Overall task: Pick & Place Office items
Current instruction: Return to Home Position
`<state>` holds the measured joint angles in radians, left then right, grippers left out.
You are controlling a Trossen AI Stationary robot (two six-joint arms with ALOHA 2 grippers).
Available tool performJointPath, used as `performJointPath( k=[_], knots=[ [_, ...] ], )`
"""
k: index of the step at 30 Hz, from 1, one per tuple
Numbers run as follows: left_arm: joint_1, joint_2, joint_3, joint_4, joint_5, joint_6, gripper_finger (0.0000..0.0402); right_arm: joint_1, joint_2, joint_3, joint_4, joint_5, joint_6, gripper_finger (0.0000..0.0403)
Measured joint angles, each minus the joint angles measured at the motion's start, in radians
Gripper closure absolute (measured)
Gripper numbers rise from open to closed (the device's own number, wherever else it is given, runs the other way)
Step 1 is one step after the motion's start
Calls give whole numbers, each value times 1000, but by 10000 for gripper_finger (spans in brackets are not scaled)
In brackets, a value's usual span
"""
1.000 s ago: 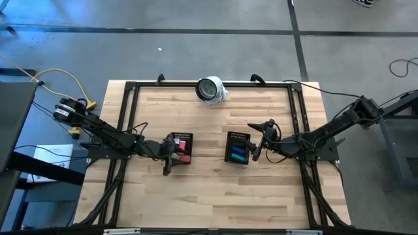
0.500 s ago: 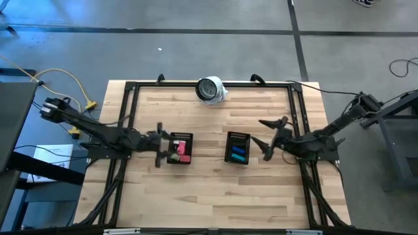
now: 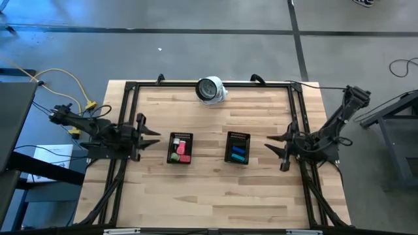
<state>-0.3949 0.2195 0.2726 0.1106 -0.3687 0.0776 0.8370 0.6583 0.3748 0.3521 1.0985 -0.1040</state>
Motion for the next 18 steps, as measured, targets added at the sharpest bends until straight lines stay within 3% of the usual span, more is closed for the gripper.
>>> performJointPath(
  k=[3,5,8,13,18],
  knots=[
    [-10,-9,0,-50,0,-1,362,36,-11,0,-14,-1,-8,357],
    [-10,-1,0,-55,2,-2,390,54,-19,0,-13,-9,-23,389],
    [-10,10,0,-55,35,20,397,67,-35,0,-14,-97,-33,398],
    [-10,11,0,-51,194,84,401,60,-79,0,-3,-373,-78,400],
    [21,11,0,-47,211,83,401,-20,-149,0,-23,-535,-80,401]
  ],
)
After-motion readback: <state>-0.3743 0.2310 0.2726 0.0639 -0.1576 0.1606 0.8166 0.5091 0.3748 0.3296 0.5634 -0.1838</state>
